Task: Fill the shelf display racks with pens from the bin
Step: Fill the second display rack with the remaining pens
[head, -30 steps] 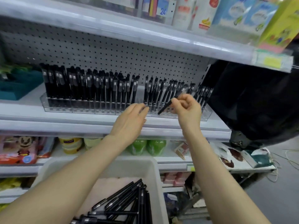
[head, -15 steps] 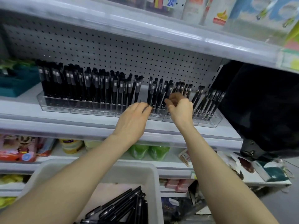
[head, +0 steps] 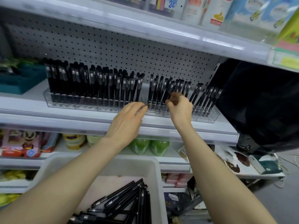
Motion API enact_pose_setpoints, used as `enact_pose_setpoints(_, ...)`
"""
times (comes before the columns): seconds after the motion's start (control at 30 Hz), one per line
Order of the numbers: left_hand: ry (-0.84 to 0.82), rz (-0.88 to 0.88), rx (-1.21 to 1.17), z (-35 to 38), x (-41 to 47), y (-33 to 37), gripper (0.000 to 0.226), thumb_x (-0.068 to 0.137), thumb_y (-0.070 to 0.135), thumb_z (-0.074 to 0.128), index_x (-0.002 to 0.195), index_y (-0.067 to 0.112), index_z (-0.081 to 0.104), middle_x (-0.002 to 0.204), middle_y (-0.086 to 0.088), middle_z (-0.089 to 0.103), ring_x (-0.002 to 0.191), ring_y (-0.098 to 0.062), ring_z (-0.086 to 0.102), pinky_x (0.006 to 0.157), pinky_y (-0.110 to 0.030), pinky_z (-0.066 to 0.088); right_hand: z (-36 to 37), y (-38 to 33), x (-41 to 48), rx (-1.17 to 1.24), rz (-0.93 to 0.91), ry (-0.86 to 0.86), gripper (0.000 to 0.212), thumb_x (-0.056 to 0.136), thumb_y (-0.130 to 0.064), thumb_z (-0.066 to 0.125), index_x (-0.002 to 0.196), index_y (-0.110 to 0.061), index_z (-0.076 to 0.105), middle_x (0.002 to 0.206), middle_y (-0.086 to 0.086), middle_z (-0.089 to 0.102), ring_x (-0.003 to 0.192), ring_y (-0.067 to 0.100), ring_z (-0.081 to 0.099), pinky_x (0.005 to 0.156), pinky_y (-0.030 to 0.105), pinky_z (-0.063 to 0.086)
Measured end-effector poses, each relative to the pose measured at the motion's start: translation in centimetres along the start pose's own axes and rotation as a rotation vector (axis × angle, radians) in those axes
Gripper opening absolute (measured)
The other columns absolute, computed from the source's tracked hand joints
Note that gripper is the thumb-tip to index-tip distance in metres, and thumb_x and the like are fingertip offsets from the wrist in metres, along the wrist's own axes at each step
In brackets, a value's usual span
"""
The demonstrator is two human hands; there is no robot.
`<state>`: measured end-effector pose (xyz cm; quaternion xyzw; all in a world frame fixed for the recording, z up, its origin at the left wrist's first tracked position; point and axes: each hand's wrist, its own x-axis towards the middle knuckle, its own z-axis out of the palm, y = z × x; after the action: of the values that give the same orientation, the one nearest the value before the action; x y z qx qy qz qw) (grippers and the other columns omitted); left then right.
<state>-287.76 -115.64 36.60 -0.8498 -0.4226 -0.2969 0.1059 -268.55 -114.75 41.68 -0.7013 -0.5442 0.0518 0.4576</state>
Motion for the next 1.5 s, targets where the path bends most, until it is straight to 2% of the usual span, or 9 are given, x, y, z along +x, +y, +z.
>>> enact_pose_setpoints(0.2, -0.002, -0.085, -0.059, -1.9, -6.5, -3.4, 0.036, 0.086, 0.007, 0.066, 0.122, 0.008, 0.065, 0.122, -0.011, 0.06, 0.112, -0.032, 0.054, 0.087, -0.042, 0.051, 1.1, -1.3, -6.9, 0.086, -0.038, 0.071, 0.015, 0.092, -0.012, 0.063, 0.106, -0.015, 0.068, 0.092, -0.007, 0.067, 0.084, 0.008, 0.061, 0.079, 0.02, 0.049)
enact_pose_setpoints(0.37, -0.004, -0.133, -0.068, -2.2, -12.8, -6.2, 0.037, 0.083, 0.007, 0.07, 0.119, 0.007, 0.066, 0.117, -0.013, 0.061, 0.105, -0.036, 0.056, 0.091, -0.043, 0.049, 4.6, -2.0, -14.7, 0.123, -0.065, -0.077, 0.009, 0.088, -0.013, 0.066, 0.094, -0.018, 0.071, 0.083, -0.005, 0.071, 0.076, 0.01, 0.064, 0.075, 0.023, 0.051)
enact_pose_setpoints(0.53, -0.055, -0.205, -0.061, -0.9, -17.0, -7.2, 0.038, 0.088, 0.017, 0.057, 0.124, 0.01, 0.062, 0.119, -0.014, 0.059, 0.107, -0.037, 0.054, 0.093, -0.047, 0.046, 6.9, -1.3, -20.9, 0.056, -0.034, -0.408, 0.009, 0.084, -0.009, 0.069, 0.087, -0.016, 0.074, 0.077, -0.006, 0.068, 0.068, 0.006, 0.059, 0.065, 0.007, 0.043)
enact_pose_setpoints(0.67, -0.142, -0.2, 0.011, 0.3, -18.6, -6.7, 0.05, 0.085, 0.026, 0.054, 0.133, 0.012, 0.054, 0.122, -0.012, 0.056, 0.111, -0.035, 0.049, 0.107, -0.049, 0.032, 7.9, 0.6, -23.2, -0.124, 0.008, -0.704, 0.012, 0.081, -0.012, 0.072, 0.09, -0.02, 0.073, 0.084, -0.004, 0.069, 0.08, 0.012, 0.063, 0.079, 0.028, 0.053)
enact_pose_setpoints(0.77, -0.123, -0.205, 0.029, 0.4, -18.6, -6.4, 0.051, 0.083, 0.023, 0.063, 0.132, 0.01, 0.053, 0.119, -0.013, 0.056, 0.11, -0.036, 0.048, 0.109, -0.049, 0.029, 7.9, 1.3, -23.8, -0.223, -0.026, -0.832, 0.019, 0.078, -0.01, 0.074, 0.095, -0.017, 0.073, 0.096, 0.0, 0.071, 0.091, 0.016, 0.065, 0.087, 0.028, 0.051)
enact_pose_setpoints(0.93, -0.106, -0.21, 0.026, 0.4, -18.4, -6.1, 0.052, 0.082, 0.019, 0.069, 0.13, 0.008, 0.054, 0.117, -0.016, 0.056, 0.11, -0.036, 0.045, 0.109, -0.05, 0.028, 8.2, 1.2, -23.5, -0.271, -0.081, -0.88, 0.02, 0.079, -0.012, 0.076, 0.098, -0.015, 0.073, 0.101, 0.002, 0.07, 0.095, 0.016, 0.063, 0.083, 0.021, 0.045)
enact_pose_setpoints(1.07, -0.12, -0.21, 0.04, 0.2, -18.4, -6.1, 0.05, 0.083, 0.019, 0.068, 0.13, 0.008, 0.054, 0.118, -0.016, 0.057, 0.11, -0.036, 0.046, 0.109, -0.049, 0.027, 8.6, 1.5, -23.4, -0.303, -0.117, -0.955, 0.017, 0.081, -0.014, 0.075, 0.097, -0.016, 0.073, 0.103, 0.003, 0.066, 0.098, 0.02, 0.062, 0.088, 0.028, 0.048)
enact_pose_setpoints(1.27, -0.142, -0.212, 0.033, 0.0, -18.3, -6.3, 0.048, 0.085, 0.019, 0.065, 0.131, 0.009, 0.054, 0.117, -0.014, 0.057, 0.11, -0.035, 0.047, 0.108, -0.048, 0.029, 8.2, 1.3, -23.1, -0.45, -0.23, -1.046, 0.01, 0.085, -0.016, 0.07, 0.094, -0.017, 0.068, 0.11, 0.004, 0.055, 0.108, 0.022, 0.046, 0.087, 0.031, 0.04)
enact_pose_setpoints(1.5, -0.163, -0.263, 0.019, -0.5, -17.7, -6.0, 0.036, 0.093, 0.022, 0.058, 0.128, 0.014, 0.059, 0.115, -0.009, 0.061, 0.108, -0.032, 0.051, 0.101, -0.044, 0.034, 9.0, 0.1, -21.9, -0.693, -0.466, -1.062, 0.025, 0.087, 0.002, 0.054, 0.107, -0.007, 0.065, 0.112, 0.013, 0.061, 0.102, 0.031, 0.057, 0.081, 0.033, 0.049)
